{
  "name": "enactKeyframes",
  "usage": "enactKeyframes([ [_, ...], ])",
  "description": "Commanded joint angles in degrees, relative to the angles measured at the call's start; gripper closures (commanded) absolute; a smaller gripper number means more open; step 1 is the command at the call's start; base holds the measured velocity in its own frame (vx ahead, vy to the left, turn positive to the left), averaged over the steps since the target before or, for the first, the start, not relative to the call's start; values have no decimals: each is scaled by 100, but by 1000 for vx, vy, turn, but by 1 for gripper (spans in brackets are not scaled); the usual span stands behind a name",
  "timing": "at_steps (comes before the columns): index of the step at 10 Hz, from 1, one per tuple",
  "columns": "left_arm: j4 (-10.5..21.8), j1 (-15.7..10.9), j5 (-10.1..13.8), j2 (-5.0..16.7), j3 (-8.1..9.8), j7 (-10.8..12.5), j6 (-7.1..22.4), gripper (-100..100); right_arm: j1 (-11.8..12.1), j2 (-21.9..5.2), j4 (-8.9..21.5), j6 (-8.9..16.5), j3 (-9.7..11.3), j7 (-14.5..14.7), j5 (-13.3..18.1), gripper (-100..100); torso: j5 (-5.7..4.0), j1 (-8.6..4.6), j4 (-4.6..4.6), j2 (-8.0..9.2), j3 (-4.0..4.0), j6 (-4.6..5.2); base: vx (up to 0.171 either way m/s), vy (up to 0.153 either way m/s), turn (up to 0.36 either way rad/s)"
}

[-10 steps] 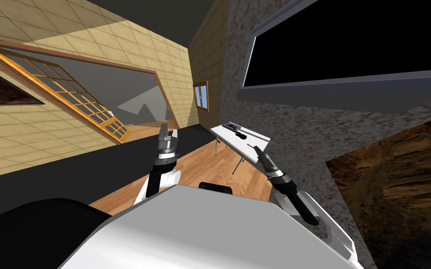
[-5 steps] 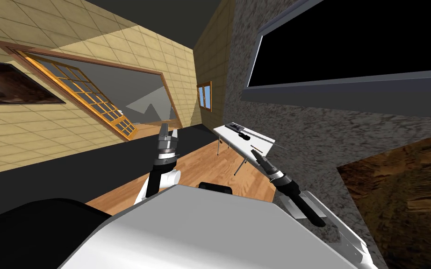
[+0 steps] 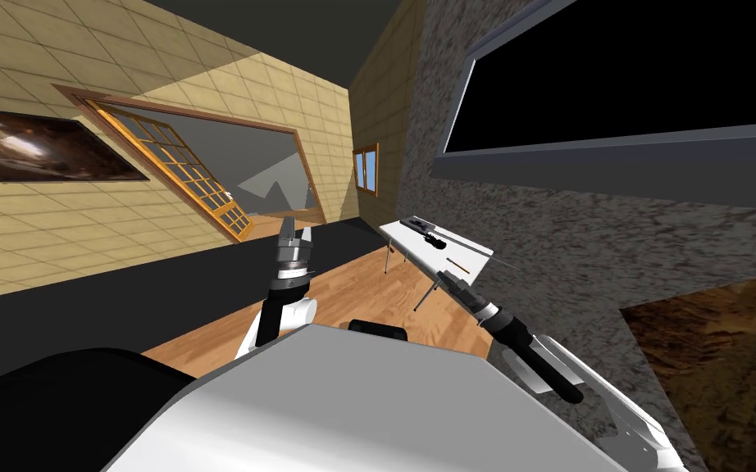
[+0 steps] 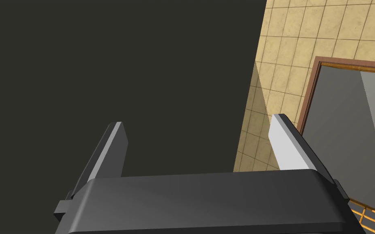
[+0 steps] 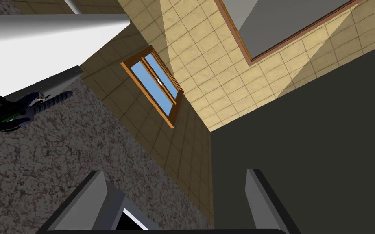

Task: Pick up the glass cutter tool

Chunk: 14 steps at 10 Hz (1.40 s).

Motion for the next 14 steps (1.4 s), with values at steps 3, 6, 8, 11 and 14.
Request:
enactKeyframes([
  [3,0,0,0,0,0,0,0,0,-19,-576,241,-23,131,3,141,-100,0,0,-1,-2,-1,0,22,9,92],
  [6,0,1,0,0,0,0,0,0,17,-1090,560,-48,312,12,318,-100,-1,-6,-1,-3,-2,2,28,-2,101],
  [8,0,1,0,0,1,0,0,0,35,-1415,731,-54,409,12,399,-100,-1,-6,-1,-6,-4,2,42,-6,117],
  [11,0,1,0,0,1,0,0,0,52,-1846,908,-54,510,9,474,-100,-2,-12,-2,-11,-7,1,43,-19,78],
  [14,0,1,0,0,1,0,0,0,79,-2375,1273,-42,716,-8,607,-100,-4,-14,-3,-12,-7,3,55,-29,104],
])
